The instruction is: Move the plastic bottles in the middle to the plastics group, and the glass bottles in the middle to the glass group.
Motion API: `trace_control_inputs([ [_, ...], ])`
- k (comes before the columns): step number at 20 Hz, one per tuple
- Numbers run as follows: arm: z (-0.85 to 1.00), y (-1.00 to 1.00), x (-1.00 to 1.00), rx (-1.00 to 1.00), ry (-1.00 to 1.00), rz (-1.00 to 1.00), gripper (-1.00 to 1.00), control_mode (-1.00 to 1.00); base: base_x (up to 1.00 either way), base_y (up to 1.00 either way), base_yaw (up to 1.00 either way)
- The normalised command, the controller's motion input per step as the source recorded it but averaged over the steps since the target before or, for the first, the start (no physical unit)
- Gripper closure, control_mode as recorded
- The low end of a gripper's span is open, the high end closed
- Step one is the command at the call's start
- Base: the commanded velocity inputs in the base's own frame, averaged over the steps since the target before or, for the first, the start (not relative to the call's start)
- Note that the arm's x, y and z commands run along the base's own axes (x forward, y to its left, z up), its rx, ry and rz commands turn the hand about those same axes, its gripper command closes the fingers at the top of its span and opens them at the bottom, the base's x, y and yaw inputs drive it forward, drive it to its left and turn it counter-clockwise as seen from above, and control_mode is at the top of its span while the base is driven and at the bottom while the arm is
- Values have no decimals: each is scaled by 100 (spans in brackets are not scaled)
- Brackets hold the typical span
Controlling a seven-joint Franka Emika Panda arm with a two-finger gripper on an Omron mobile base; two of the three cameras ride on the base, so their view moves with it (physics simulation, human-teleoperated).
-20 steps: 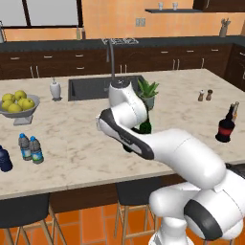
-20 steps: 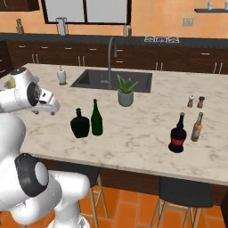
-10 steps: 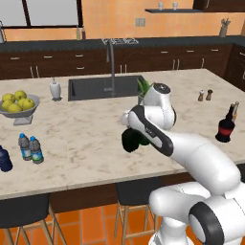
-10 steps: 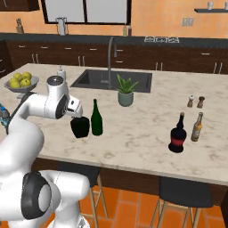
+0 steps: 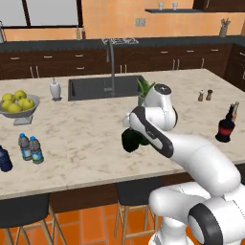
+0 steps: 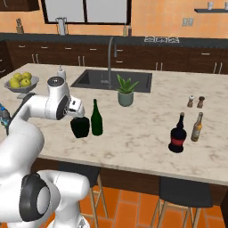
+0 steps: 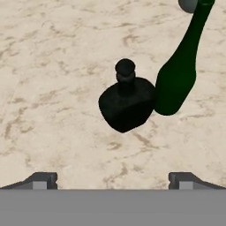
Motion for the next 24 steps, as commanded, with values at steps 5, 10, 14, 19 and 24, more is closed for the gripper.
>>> trace_control_inputs([
  [5, -7, 1, 42, -1, 0, 1, -100, -100, 0, 0, 0],
  [10, 0, -5, 22, 0, 0, 0, -100, -100, 0, 0, 0],
  [14, -4, -9, 23, 0, 0, -2, -100, -100, 0, 0, 0],
  [19, -15, -4, 26, -1, 0, -1, -100, -100, 0, 0, 0],
  [24, -8, 15, 23, -3, 0, 0, -100, -100, 0, 0, 0],
])
